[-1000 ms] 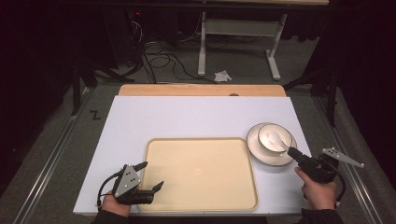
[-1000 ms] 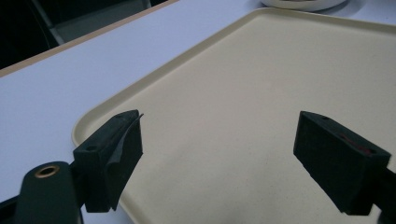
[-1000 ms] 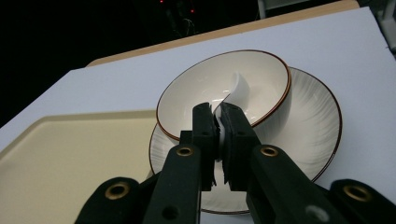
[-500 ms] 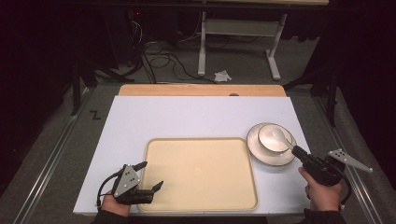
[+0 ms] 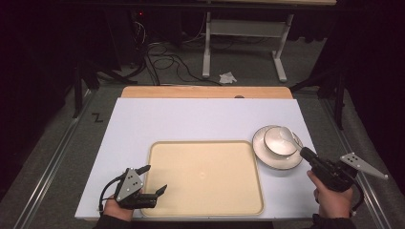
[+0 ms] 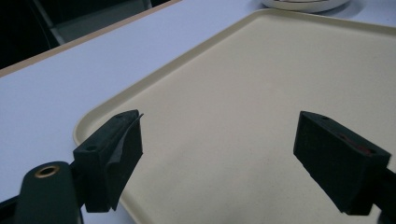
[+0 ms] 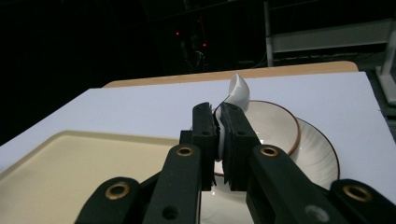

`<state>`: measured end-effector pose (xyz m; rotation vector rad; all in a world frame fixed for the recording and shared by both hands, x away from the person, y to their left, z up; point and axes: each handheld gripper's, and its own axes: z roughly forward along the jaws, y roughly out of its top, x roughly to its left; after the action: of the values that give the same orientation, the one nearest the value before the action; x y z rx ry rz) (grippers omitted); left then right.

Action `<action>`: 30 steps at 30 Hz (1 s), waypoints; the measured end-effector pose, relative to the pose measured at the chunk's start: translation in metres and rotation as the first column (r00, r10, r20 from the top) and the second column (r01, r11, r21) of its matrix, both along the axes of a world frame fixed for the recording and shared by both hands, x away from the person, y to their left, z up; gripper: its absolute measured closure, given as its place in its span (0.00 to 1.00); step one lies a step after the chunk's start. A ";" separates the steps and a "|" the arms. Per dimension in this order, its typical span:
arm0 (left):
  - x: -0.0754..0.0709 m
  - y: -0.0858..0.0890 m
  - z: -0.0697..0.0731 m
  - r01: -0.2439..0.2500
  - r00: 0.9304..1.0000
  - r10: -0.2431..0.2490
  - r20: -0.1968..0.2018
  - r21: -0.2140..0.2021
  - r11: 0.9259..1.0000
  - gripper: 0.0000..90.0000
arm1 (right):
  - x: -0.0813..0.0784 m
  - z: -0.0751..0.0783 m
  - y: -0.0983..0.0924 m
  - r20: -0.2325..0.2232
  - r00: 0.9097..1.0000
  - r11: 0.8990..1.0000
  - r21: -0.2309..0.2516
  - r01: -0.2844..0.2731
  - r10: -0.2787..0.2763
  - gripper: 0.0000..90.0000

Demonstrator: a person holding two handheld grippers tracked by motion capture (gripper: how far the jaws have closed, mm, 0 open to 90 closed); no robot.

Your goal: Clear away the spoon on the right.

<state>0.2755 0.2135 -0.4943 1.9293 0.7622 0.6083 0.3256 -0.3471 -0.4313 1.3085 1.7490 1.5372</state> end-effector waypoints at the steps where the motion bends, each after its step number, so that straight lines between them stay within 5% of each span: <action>1: 0.000 0.000 0.000 -0.001 1.000 0.001 0.000 0.000 1.000 0.18 | -0.002 0.003 0.004 0.010 1.000 1.000 -0.012 -0.020 0.020 0.97; 12: 0.000 0.000 0.000 -0.004 1.000 0.004 -0.001 -0.001 1.000 0.18 | -0.005 0.007 0.032 0.025 0.992 0.992 -0.035 -0.122 0.123 0.97; 16: 0.000 0.000 -0.001 -0.006 1.000 0.006 -0.002 -0.003 1.000 0.18 | -0.003 0.002 0.047 0.010 0.982 0.982 -0.033 -0.188 0.189 0.97; 27: 0.000 0.002 0.000 -0.006 1.000 0.006 0.000 -0.007 1.000 0.18 | 0.008 -0.011 0.094 -0.032 0.945 0.942 -0.066 -0.328 0.326 0.97; 30: -0.001 0.002 0.000 -0.008 1.000 0.008 0.002 -0.012 1.000 0.18 | 0.014 -0.013 0.111 -0.038 0.927 0.920 -0.115 -0.375 0.373 0.97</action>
<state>0.2749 0.2154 -0.4942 1.9149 0.7712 0.6085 0.3395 -0.2360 -0.4446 0.9664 2.1616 1.5862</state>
